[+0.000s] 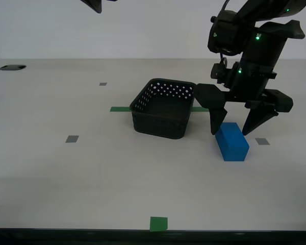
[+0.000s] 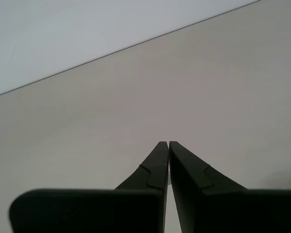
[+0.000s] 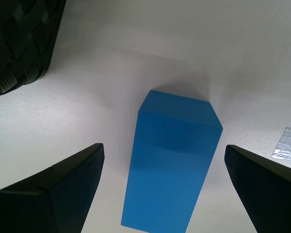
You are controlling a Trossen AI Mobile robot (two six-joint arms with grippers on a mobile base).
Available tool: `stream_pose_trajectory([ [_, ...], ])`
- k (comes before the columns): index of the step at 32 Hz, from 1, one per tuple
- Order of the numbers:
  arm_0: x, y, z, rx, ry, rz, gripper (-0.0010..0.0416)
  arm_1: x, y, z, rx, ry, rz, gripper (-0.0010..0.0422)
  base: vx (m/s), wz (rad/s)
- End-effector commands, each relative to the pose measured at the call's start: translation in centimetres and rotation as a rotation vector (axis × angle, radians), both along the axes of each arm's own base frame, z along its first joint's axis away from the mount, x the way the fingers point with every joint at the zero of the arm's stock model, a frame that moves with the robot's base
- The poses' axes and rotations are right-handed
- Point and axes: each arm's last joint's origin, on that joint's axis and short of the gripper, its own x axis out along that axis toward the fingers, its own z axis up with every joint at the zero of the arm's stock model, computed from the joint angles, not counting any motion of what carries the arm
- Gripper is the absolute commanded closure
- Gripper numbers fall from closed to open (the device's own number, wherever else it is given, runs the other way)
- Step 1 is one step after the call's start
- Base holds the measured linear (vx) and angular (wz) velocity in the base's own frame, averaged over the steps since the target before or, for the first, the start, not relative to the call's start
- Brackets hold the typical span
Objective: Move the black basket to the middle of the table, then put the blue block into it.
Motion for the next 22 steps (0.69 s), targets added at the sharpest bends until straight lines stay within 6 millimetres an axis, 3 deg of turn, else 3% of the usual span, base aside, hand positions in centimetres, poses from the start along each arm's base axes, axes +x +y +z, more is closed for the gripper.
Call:
stream_pose_trajectory([
  [1, -0.3, -0.2, -1.2, -0.033, 0.054, -0.006, 0.0061, 0.0, 0.0, 0.0, 0.002, 0.0, -0.005, 0.0412, 0.0, 0.0],
  [6, -0.4, -0.1, -2.1, -0.049, 0.077, -0.002, 0.0102, 0.0, 0.0, 0.0, 0.002, -0.001, -0.005, 0.0412, 0.0, 0.0],
  [9, -0.5, 0.0, -2.1, -0.048, 0.077, 0.001, 0.0154, 0.0, 0.0, 0.0, 0.002, 0.0, -0.005, 0.0412, 0.0, 0.0],
  [10, -0.5, 0.0, -2.1, -0.048, 0.077, 0.001, 0.0184, 0.0, 0.0, 0.0, 0.002, -0.001, -0.005, 0.0412, 0.0, 0.0],
  [11, -0.5, 0.0, -2.1, -0.048, 0.076, 0.001, 0.0247, 0.0, 0.0, 0.0, 0.002, -0.001, -0.005, 0.0412, 0.0, 0.0],
  [12, -0.5, 0.0, -2.1, -0.047, 0.075, 0.002, 0.0265, 0.0, 0.0, 0.0, 0.001, -0.001, -0.005, 0.0412, 0.0, 0.0],
  [14, -0.4, 0.1, -2.1, -0.045, 0.072, 0.004, 0.0379, 0.0, 0.0, 0.0, 0.001, -0.001, -0.005, 0.0412, 0.0, 0.0],
  [15, -0.4, 0.1, -2.1, -0.044, 0.071, 0.005, 0.0399, 0.0, 0.0, 0.0, 0.001, -0.001, -0.005, 0.0412, 0.0, 0.0],
  [19, -0.4, 0.1, -1.9, -0.031, 0.066, 0.013, 0.0407, 0.0, 0.0, 0.0, 0.001, -0.001, -0.005, 0.0412, 0.0, 0.0],
  [22, -0.3, 0.3, 0.0, 0.019, 0.02, 0.014, 0.0407, 0.0, 0.0, 0.0, 0.001, -0.001, -0.004, 0.0412, 0.0, 0.0],
])
